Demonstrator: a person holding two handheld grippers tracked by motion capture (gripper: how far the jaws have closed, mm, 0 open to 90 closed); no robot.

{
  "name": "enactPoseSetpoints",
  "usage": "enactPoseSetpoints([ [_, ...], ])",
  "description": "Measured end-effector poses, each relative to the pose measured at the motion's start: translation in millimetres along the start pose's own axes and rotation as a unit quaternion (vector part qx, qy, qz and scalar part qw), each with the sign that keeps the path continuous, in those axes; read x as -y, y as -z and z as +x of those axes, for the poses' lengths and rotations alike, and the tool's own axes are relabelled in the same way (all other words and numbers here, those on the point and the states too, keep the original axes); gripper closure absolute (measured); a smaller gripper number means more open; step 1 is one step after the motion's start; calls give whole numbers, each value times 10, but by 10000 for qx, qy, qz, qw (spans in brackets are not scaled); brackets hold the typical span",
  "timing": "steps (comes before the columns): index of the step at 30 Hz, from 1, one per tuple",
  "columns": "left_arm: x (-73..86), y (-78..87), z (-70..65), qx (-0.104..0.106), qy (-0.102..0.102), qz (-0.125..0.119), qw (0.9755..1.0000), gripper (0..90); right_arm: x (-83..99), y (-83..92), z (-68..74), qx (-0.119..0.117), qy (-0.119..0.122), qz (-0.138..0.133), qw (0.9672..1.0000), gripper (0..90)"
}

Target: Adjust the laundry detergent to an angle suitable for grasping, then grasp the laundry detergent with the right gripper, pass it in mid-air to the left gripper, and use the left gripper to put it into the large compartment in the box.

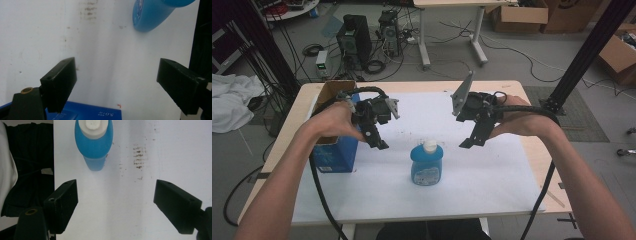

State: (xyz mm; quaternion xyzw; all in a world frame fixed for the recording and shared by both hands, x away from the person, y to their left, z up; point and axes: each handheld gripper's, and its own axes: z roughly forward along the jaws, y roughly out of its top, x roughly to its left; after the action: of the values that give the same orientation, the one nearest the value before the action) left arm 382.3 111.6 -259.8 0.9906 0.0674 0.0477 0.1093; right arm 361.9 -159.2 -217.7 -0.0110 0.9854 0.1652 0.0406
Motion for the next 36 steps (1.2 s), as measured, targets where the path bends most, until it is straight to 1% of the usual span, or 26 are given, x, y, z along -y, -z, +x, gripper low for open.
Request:
enactPoseSetpoints([
  [2, 8, -30, 14, -11, 59, 15, 10000, 169, 14, 12, 3, 15, -16, -25, 10000, 195],
  [4, 9, -38, 23, -25, 31, 101, 9999, 170, 27, 21, -3, 32, -38, -27, 10000, 194],
  [6, 9, -41, 15, -26, 31, 115, 9999, 170, 37, 25, 3, 43, -48, -39, 10000, 195],
  [7, 8, -38, 6, -29, -14, 116, 9999, 170, 39, 29, 2, 42, -40, -38, 10000, 195],
  [9, 10, -38, 0, -39, -36, 107, 9999, 170, 41, 32, 4, 48, -49, -47, 10000, 195],
  [11, 7, -47, -9, -49, -73, 181, 9998, 170, 39, 30, 2, 45, -50, -50, 10000, 194],
  [12, 7, -47, -9, -49, -73, 181, 9998, 170, 39, 30, 2, 45, -50, -50, 10000, 194],
  [13, 7, -54, -9, -66, -103, 265, 9996, 170, 31, 25, -1, 41, -36, -46, 10000, 194],
  [18, 24, -60, -25, -73, -53, 345, 9994, 170, 10, 14, 4, 41, -17, -36, 10000, 194],
  [20, 28, -58, -34, -81, -43, 348, 9994, 170, 9, 13, 7, 42, -7, -26, 10000, 194],
  [25, 28, -46, -64, -108, -94, 361, 9992, 170, 14, 12, 7, 52, -35, -47, 10000, 193],
  [27, 25, -43, -77, -114, -73, 324, 9994, 170, 13, 12, 9, 50, -24, -53, 10000, 193],
  [30, 24, -48, -85, -112, -73, 343, 9993, 170, 12, 10, 14, 59, -26, -85, 9999, 192],
  [36, 19, -57, -94, -109, -80, 343, 9993, 170, 53, -41, 24, 61, -72, -157, 9998, 190],
])
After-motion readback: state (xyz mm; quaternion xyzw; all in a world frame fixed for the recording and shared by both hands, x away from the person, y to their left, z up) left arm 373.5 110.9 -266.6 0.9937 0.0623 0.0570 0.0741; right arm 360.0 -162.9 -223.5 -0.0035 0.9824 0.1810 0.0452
